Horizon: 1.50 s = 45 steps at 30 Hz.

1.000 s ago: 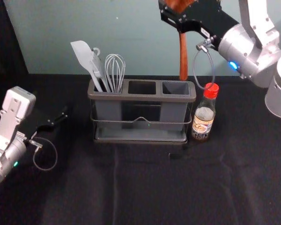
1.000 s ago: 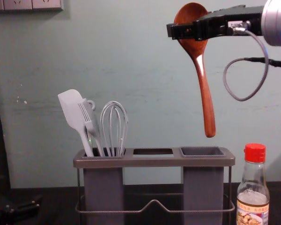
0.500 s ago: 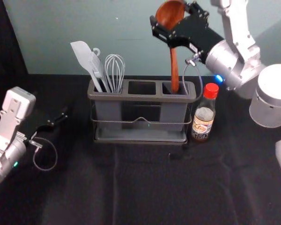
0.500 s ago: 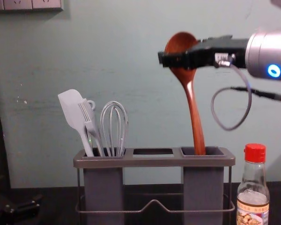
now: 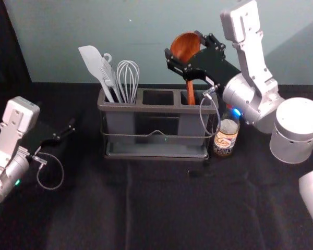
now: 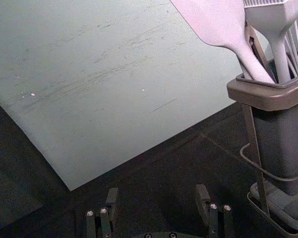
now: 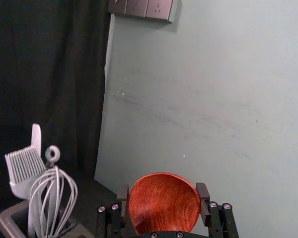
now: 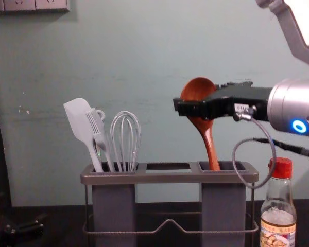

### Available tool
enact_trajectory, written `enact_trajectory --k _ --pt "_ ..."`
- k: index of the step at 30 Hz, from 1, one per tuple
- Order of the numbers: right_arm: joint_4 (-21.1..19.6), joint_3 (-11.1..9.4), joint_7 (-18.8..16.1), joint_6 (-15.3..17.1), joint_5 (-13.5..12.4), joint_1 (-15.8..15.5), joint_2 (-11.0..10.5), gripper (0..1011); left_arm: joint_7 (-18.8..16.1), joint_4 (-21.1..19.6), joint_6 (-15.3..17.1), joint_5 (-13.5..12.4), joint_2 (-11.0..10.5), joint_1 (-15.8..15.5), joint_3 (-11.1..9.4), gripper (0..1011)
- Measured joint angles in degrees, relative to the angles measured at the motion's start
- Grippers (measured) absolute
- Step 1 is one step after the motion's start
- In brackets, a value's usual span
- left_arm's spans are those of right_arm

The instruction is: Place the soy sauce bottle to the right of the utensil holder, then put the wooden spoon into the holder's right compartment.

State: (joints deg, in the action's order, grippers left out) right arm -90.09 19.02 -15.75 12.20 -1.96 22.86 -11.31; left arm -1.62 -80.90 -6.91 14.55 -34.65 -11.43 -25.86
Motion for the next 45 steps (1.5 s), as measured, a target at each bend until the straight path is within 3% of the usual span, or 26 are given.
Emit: enact_trajectory --k 45 --pt "0.3 -0.8 0.4 -0.9 -1.8 -3.8 -0.4 836 0.0 0.0 0.0 0.0 0.0 0.0 0.0 1000"
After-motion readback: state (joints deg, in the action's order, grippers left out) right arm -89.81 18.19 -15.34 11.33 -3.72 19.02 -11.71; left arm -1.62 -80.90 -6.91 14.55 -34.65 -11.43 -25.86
